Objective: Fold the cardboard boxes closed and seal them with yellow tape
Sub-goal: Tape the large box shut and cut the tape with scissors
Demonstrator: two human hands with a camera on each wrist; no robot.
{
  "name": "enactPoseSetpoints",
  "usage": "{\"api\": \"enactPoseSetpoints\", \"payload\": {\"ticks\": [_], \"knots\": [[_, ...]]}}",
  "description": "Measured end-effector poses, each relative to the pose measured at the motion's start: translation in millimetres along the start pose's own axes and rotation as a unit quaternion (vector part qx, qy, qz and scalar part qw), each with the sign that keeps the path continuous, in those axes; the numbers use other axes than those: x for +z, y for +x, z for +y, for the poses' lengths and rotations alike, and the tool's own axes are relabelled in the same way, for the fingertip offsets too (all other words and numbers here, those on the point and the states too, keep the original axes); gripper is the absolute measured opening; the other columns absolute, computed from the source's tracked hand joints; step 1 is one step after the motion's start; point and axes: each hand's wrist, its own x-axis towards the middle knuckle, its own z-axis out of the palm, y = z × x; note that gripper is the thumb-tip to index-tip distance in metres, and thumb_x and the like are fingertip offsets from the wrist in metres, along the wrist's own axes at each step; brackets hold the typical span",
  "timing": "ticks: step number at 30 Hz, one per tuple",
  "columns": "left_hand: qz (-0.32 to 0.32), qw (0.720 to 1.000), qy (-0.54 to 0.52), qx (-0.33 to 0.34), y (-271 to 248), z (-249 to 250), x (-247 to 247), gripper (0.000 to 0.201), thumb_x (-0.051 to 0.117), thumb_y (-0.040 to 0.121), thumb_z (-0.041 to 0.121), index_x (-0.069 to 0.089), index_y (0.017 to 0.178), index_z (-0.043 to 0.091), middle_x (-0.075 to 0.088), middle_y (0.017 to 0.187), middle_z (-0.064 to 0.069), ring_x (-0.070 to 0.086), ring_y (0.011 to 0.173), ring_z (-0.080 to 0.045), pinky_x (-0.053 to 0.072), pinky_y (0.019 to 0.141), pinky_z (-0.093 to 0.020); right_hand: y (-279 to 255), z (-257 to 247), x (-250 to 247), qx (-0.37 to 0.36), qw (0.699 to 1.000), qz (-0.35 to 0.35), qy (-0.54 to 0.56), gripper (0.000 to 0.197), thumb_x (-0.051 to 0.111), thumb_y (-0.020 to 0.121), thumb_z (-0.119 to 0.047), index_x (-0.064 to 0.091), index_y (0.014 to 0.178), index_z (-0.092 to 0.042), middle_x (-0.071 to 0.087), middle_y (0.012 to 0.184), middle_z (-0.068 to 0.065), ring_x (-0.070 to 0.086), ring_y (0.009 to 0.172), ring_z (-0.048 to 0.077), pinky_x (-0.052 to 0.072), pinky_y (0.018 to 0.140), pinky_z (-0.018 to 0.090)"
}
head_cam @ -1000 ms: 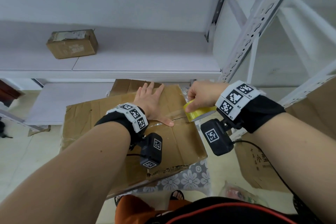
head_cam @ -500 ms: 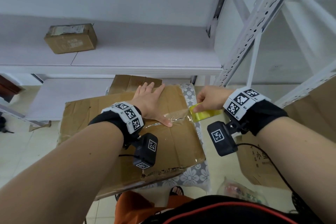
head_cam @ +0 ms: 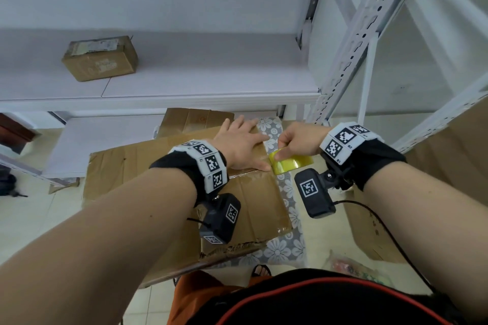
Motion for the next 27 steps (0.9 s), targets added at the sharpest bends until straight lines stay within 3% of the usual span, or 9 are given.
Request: {"api": "enactPoseSetpoints", "payload": {"ticks": [7, 13, 17, 20, 27], "knots": [[-0.042, 0.998, -0.03, -0.042, 7, 9, -5, 0.07, 0.068, 0.067, 0.073, 0.05, 0.129, 0.047, -0.012, 0.163, 0.002, -0.016, 0.148, -0.034, -0.001, 0.111, -0.071, -4, 15, 2, -0.024, 0.996, 0.007, 0.087, 0.029, 0.076, 0.076, -0.037, 0.057, 0.06, -0.022, 0.052, 0.063, -0.008, 0.047, 0.065, 0.009, 0.041, 0.071, 0.027], [-0.044, 0.997, -0.019, -0.064, 6, 9, -10, 0.072, 0.067, 0.063, 0.078, 0.05, 0.126, 0.05, 0.007, 0.161, 0.002, 0.013, 0.145, -0.035, 0.01, 0.114, -0.065, -1, 35, 15, -0.014, 0.977, -0.003, 0.214, 0.019, 0.071, 0.079, -0.034, 0.059, 0.069, -0.024, 0.056, 0.076, -0.001, 0.052, 0.072, 0.017, 0.042, 0.066, 0.031], [-0.049, 0.995, -0.024, -0.084, 4, 7, -11, 0.079, 0.068, 0.06, 0.079, 0.046, 0.13, 0.05, 0.012, 0.157, 0.0, 0.015, 0.143, -0.032, 0.015, 0.114, -0.061, -3, 45, 19, -0.007, 0.952, -0.039, 0.302, 0.022, 0.071, 0.083, -0.022, 0.057, 0.067, -0.018, 0.059, 0.068, -0.002, 0.057, 0.069, 0.017, 0.049, 0.071, 0.037], [-0.05, 0.993, -0.035, -0.101, 2, 5, -12, 0.078, 0.071, 0.058, 0.076, 0.047, 0.127, 0.05, 0.018, 0.153, -0.002, 0.017, 0.141, -0.032, 0.016, 0.114, -0.06, 1, 43, 20, -0.009, 0.956, -0.023, 0.293, 0.03, 0.074, 0.081, -0.027, 0.053, 0.06, -0.019, 0.057, 0.064, -0.004, 0.056, 0.068, 0.017, 0.05, 0.08, 0.042], [-0.04, 0.991, -0.059, -0.111, -5, 3, -11, 0.077, 0.075, 0.056, 0.073, 0.049, 0.123, 0.047, 0.024, 0.144, -0.003, 0.023, 0.138, -0.029, 0.015, 0.115, -0.059, 7, 29, 16, -0.006, 0.979, 0.012, 0.202, 0.036, 0.076, 0.078, -0.032, 0.048, 0.058, -0.018, 0.049, 0.061, 0.002, 0.047, 0.062, 0.02, 0.043, 0.068, 0.034]]}}
